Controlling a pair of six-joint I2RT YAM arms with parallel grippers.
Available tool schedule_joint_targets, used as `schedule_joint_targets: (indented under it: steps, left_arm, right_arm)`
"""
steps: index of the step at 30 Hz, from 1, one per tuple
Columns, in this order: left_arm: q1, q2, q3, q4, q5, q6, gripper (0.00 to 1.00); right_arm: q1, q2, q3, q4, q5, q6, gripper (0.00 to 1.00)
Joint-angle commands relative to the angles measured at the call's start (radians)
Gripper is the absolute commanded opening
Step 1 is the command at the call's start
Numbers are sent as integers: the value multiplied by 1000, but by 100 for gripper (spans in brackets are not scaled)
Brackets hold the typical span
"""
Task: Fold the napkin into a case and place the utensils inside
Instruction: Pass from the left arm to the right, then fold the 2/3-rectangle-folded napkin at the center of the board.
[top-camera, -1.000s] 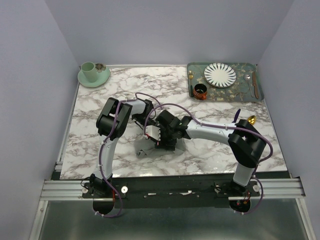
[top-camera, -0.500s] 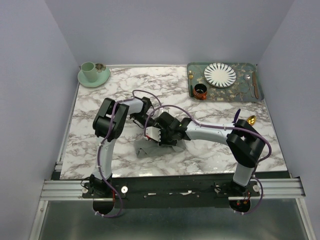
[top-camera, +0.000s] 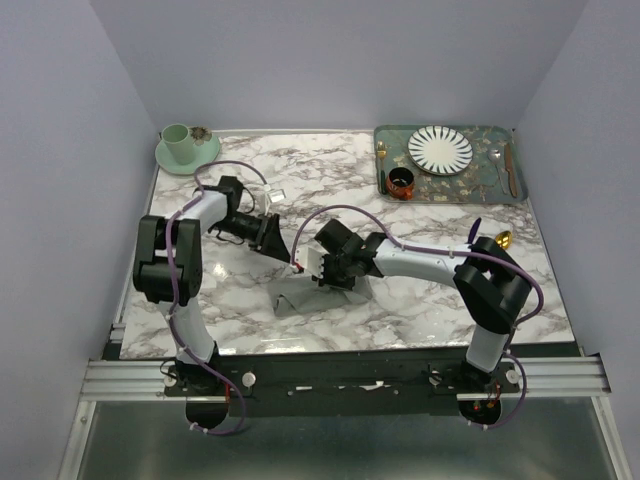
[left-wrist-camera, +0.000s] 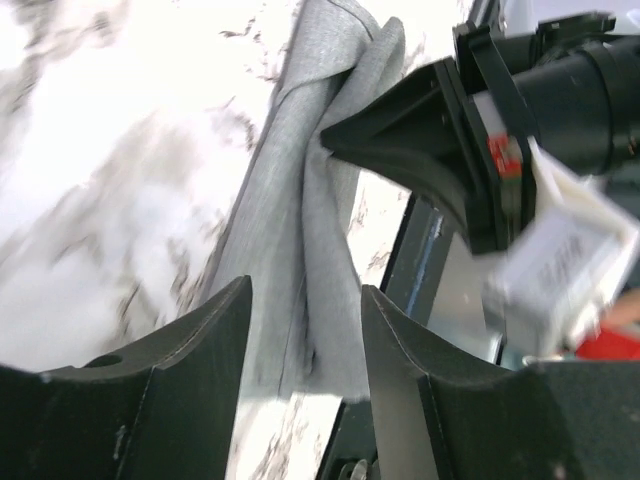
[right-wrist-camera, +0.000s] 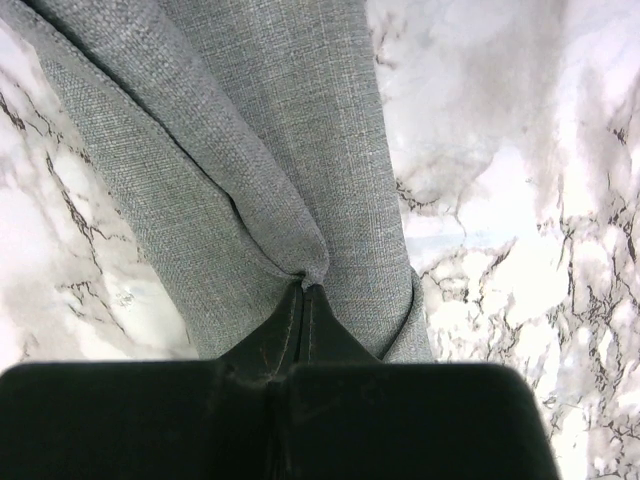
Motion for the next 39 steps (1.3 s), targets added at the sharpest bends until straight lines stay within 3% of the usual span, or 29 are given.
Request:
schedule_joint_targets:
  steps: [1,6,9,15,26,39]
  left_arm:
    - [92,-173,-72,2,-74,159,57]
    - [120,-388,-218,6,-148,396,57]
    - [118,-491,-305,23,-145,449,59]
    - [106,-597,-391,101,-131,415,66]
    - [-130,-619,-456,273,-307,299,66]
    - [-196,-479,-422,342,-398,261,63]
  right_arm:
    - [-40,10,59,-64,-86,59,1]
    - [-88,42,135,-122,-155,87,1]
    - [-105,70,166,-157,-192,87,1]
    - [-126,133,215,-214,-268,110,1]
    - [-185,265,339,-283,-370,183,1]
    - [-195,229,399,-306,-420,226,1]
